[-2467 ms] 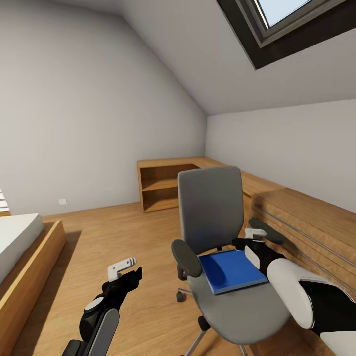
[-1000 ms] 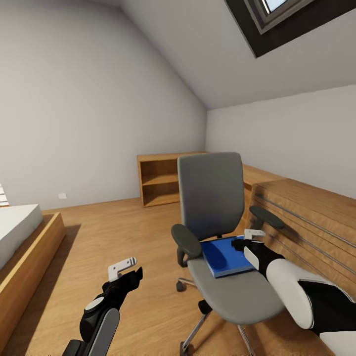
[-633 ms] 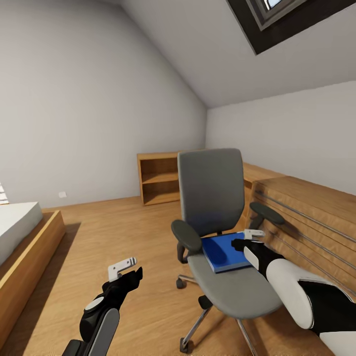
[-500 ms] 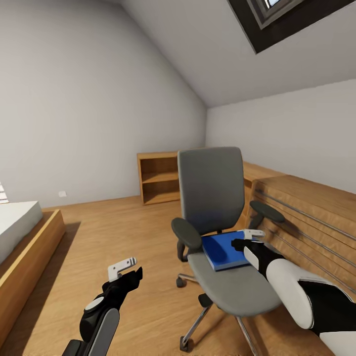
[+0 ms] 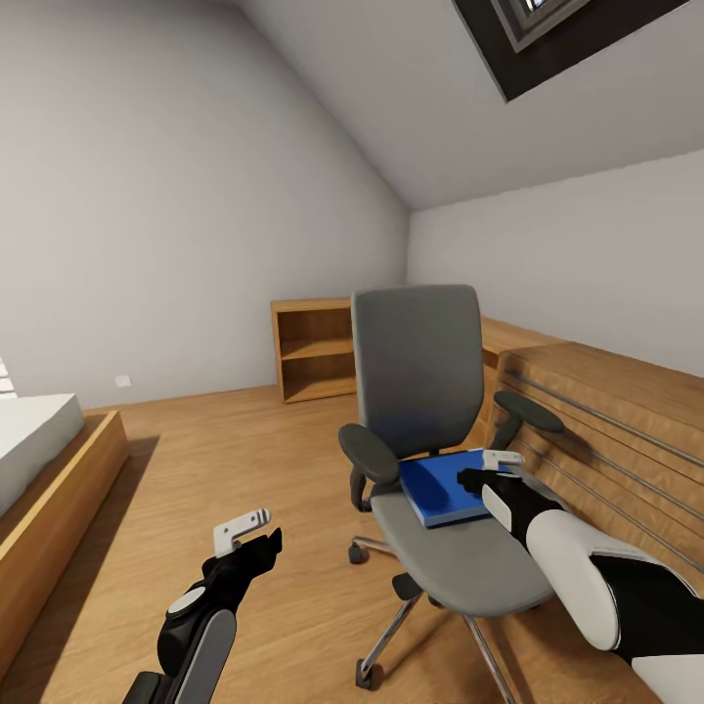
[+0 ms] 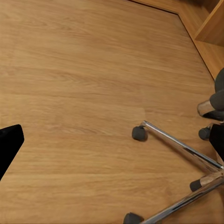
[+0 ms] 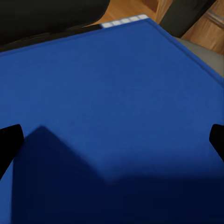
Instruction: In the bedroom, organize the workspace by keeping the computer under the desk, ensuring the monitor is on the desk, placing the keyboard on the desk next to the monitor, placing the mouse on the desk next to the keyboard, moving the folder from the swivel chair onto the desk next to the mouse, stacking the notebook on top of the folder with the pen on top of the notebook, and positioning the swivel chair next to the desk.
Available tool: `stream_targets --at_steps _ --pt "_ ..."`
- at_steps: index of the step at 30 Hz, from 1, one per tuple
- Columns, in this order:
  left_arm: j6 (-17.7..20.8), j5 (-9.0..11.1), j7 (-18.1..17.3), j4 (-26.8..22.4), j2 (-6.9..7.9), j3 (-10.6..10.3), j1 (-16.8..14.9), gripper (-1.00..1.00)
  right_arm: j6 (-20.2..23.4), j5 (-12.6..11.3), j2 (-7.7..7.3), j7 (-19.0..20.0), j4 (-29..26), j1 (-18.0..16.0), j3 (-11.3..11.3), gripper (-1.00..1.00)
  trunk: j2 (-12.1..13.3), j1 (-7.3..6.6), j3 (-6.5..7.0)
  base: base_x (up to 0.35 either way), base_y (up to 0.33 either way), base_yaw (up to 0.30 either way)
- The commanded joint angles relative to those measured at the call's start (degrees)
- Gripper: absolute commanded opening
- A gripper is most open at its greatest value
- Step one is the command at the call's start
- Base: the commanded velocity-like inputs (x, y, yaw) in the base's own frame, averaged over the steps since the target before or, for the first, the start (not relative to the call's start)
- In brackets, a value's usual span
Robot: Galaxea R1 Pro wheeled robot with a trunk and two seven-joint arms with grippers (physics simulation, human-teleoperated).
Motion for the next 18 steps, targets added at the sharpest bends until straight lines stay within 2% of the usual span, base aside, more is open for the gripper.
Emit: stream_targets --at_steps 1,18 --pt "0.09 0.6 0.57 -0.05 -0.01 -0.06 -0.04 1.0 0.3 0.02 0.04 -0.07 0.97 0.03 -0.32 1.0 -0.01 0.0 -0.07 0.0 0.0 0.0" --pt "0.17 0.7 0.47 -0.03 0.13 0.07 -0.04 1.0 0.57 0.02 0.17 0.01 0.97 0.03 -0.32 1.0 -0.01 0.0 -0.07 0.0 0.0 0.0"
